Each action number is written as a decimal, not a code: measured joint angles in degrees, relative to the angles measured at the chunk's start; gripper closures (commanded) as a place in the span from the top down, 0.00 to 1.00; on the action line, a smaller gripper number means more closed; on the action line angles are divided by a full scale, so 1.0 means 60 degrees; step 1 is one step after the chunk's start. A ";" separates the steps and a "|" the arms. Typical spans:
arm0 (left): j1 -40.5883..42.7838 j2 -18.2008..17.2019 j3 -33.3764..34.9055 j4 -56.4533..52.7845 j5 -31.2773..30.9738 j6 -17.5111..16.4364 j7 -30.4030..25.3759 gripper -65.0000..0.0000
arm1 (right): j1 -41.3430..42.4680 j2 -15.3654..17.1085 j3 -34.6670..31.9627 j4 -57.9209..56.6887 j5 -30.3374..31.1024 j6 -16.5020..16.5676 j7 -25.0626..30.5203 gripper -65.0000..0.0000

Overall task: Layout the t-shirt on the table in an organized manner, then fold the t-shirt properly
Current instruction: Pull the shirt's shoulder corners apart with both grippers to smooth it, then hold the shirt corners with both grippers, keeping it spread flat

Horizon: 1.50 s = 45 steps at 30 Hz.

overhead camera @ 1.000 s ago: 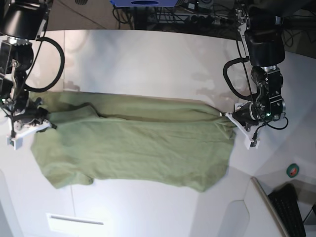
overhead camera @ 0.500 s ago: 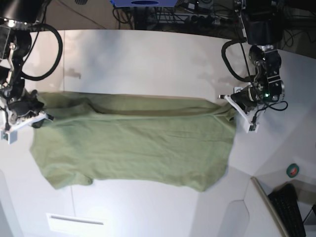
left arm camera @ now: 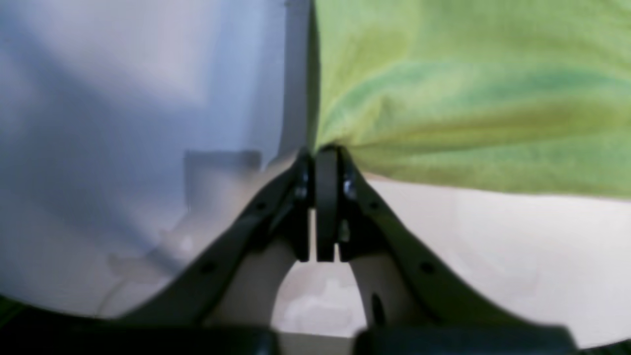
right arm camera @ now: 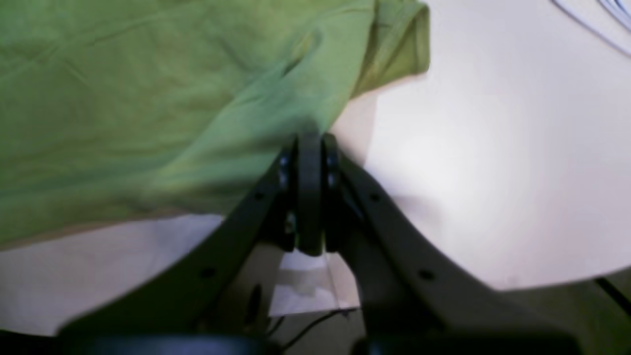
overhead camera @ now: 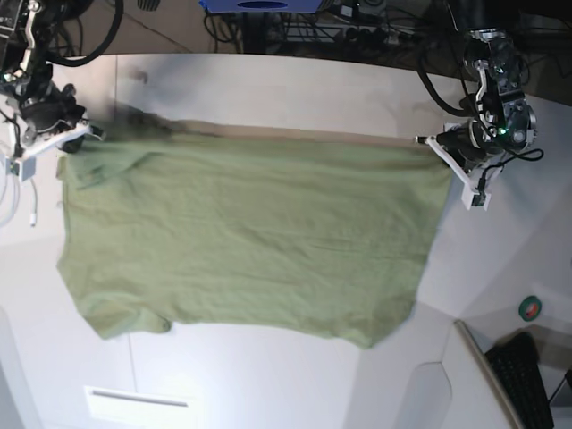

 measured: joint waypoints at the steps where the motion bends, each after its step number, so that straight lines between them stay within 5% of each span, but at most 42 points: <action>1: 0.0095 -0.0004 0.0022 -0.0113 -0.0015 0.0004 0.0022 0.00 | -0.0058 -0.0051 0.0138 -0.0102 -0.0069 0.0277 -0.0015 0.00; 13: 0.0182 0.0353 -0.0004 -0.0390 0.0047 0.0007 0.0120 0.00 | -0.0532 -0.0324 0.0401 -0.0288 -0.0066 0.0572 -0.0018 0.00; 18: 0.0178 0.0492 0.0025 -0.0390 0.0047 0.0007 0.0120 0.00 | -0.0535 -0.0539 0.1377 -0.0288 -0.0066 0.0579 -0.0033 0.00; 33: 0.0193 0.0532 0.0069 -0.0080 0.0055 0.0007 0.0146 0.00 | -0.0608 -0.0612 0.1341 -0.0659 -0.0051 0.0601 -0.0656 0.00; 39: 0.0178 0.0659 0.0069 0.0597 0.0084 0.0007 0.0153 0.00 | -0.0627 -0.0608 0.1370 -0.0652 0.1315 0.0608 -0.0863 0.00; 45: 0.0204 0.0659 0.0069 0.0605 0.0084 0.0007 0.0160 0.00 | -0.0641 -0.0612 0.1370 -0.0521 0.1271 0.0605 -0.0885 0.00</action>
